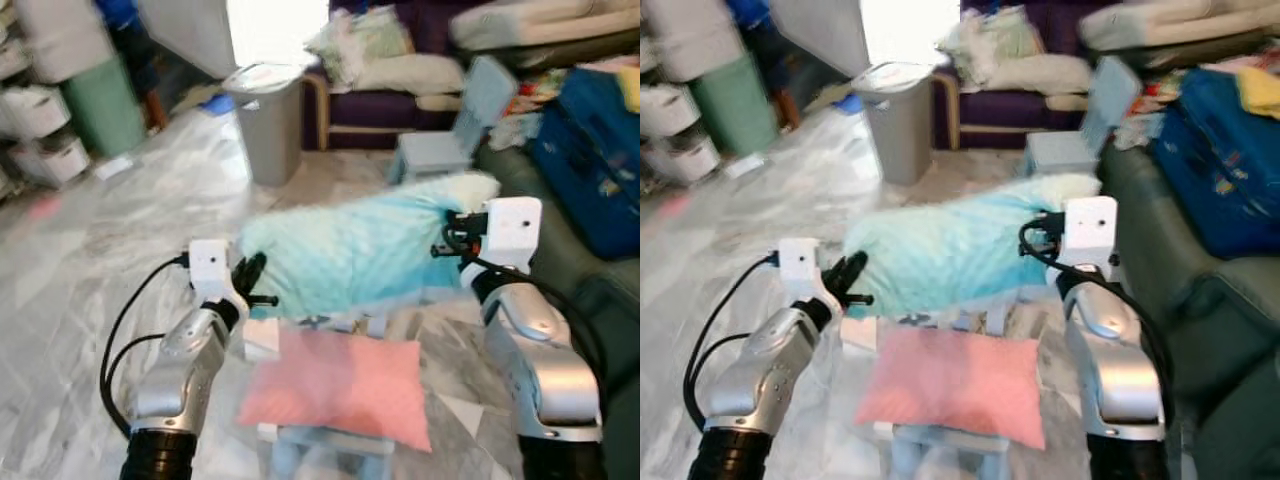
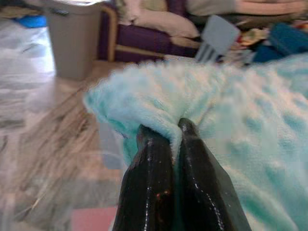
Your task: Move the pillow to the sofa
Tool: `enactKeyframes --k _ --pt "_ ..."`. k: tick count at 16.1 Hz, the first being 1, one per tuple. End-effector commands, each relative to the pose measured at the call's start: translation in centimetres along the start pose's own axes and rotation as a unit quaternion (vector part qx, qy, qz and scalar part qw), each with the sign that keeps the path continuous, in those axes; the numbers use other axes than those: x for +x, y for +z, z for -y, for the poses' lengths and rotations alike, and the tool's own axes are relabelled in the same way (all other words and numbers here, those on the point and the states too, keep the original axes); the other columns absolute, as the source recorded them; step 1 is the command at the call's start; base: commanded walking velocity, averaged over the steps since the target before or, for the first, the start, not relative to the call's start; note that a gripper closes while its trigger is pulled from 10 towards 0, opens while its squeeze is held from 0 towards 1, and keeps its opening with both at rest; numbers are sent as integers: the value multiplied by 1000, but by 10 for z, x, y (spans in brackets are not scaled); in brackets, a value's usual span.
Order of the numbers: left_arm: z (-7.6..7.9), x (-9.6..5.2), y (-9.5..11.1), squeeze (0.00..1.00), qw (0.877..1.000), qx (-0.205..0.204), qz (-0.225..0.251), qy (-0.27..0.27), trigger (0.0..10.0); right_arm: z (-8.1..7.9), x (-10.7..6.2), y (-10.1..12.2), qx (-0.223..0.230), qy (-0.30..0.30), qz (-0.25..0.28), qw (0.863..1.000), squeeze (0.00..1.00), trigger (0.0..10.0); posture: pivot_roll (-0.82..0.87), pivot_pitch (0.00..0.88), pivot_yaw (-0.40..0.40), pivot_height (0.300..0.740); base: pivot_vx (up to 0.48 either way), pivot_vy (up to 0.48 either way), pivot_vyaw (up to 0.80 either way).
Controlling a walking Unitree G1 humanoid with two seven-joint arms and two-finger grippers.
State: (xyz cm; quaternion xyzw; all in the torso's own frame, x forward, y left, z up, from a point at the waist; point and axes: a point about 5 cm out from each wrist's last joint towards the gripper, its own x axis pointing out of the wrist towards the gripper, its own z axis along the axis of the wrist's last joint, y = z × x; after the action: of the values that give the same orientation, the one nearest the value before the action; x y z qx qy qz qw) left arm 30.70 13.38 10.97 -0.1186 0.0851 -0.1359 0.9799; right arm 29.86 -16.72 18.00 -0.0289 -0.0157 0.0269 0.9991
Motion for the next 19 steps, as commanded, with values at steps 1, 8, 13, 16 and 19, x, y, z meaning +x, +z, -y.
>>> enactKeyframes --k 1,8,13,16,19 --pt "-10 -3 6 0 1000 8 7 15 10000 -11 1 11 7 20 24 999 0 10000 -90 0 41 740 0 480 0" --pt "-9 -2 2 0 1000 12 -5 13 10000 -11 1 11 6 17 23 1000 0 10000 -94 0 45 740 0 480 0" --pt "-6 0 2 0 1000 17 -3 10 10000 -10 1 12 1 18 22 1000 0 10000 -100 0 41 740 0 0 -155" --pt "-6 3 3 0 1000 -8 -2 6 10000 -9 2 13 0 18 21 1000 0 10000 -104 0 38 740 0 0 -781" --pt "-7 4 6 0 999 -32 2 4 10000 -9 2 14 -1 19 22 1000 0 10000 -105 0 36 740 0 0 -781"
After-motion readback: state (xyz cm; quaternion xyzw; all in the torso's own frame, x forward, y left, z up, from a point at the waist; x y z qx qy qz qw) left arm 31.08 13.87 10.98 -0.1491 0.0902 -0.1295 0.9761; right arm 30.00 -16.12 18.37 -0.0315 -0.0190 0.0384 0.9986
